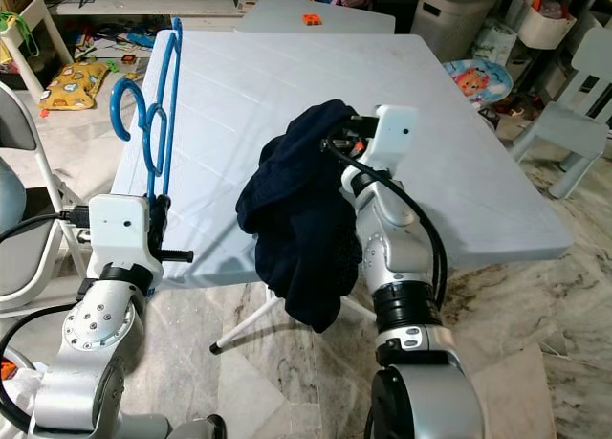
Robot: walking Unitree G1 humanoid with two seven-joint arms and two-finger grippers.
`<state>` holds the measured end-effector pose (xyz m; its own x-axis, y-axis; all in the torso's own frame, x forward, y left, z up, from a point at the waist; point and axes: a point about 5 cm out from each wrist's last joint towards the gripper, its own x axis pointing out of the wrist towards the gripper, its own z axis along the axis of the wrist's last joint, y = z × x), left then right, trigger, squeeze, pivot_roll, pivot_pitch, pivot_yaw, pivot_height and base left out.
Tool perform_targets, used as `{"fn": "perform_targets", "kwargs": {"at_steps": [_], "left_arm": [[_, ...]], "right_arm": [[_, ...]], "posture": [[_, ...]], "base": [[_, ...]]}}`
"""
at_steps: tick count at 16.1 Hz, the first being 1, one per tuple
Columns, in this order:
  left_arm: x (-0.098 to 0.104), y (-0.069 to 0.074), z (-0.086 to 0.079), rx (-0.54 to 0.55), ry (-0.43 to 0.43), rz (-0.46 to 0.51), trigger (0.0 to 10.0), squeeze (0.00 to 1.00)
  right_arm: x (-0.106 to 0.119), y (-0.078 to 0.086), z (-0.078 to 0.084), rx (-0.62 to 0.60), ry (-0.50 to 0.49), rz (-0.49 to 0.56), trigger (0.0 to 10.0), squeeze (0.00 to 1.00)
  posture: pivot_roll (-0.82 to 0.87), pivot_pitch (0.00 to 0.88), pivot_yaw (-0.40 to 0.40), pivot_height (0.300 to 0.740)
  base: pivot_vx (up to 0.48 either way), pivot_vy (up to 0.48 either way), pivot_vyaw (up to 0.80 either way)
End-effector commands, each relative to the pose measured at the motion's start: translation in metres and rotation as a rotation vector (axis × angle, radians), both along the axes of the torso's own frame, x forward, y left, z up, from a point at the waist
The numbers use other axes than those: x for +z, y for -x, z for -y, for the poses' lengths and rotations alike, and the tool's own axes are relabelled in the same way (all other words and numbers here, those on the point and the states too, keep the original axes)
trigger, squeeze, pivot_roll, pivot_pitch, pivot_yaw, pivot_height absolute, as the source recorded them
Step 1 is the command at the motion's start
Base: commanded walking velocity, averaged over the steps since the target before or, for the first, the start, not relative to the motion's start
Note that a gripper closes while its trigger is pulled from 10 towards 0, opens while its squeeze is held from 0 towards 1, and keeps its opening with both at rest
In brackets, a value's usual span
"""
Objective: Hang hanger
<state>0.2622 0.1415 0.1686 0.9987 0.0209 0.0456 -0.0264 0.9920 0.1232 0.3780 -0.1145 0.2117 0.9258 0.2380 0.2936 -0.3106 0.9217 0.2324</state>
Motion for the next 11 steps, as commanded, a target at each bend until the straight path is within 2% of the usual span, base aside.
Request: {"fn": "perform_targets", "kwargs": {"at_steps": [1, 6, 11], "left_arm": [[0.0054, 0.0015, 0.0018, -0.009, 0.0, 0.017, 10.0, 0.0], [0.0071, 0.0004, 0.0036, -0.019, 0.001, 0.016, 10.0, 0.0], [0.0067, -0.0005, 0.0037, -0.022, 0.002, 0.011, 10.0, 0.0]], "right_arm": [[0.0067, 0.0016, 0.0025, -0.005, -0.007, 0.03, 10.0, 0.09], [0.0062, 0.0018, 0.0023, -0.008, 0.012, 0.038, 10.0, 0.1], [0.0071, 0.0023, 0.0, -0.003, 0.009, 0.042, 10.0, 0.02]], "posture": [[0.19, 0.086, -0.055, 0.74], [0.19, 0.085, -0.047, 0.74], [0.19, 0.083, -0.045, 0.74]], "base": [[0.349, 0.0, 0.0], [0.379, 0.0, 0.0], [0.415, 0.0, 0.0]]}}
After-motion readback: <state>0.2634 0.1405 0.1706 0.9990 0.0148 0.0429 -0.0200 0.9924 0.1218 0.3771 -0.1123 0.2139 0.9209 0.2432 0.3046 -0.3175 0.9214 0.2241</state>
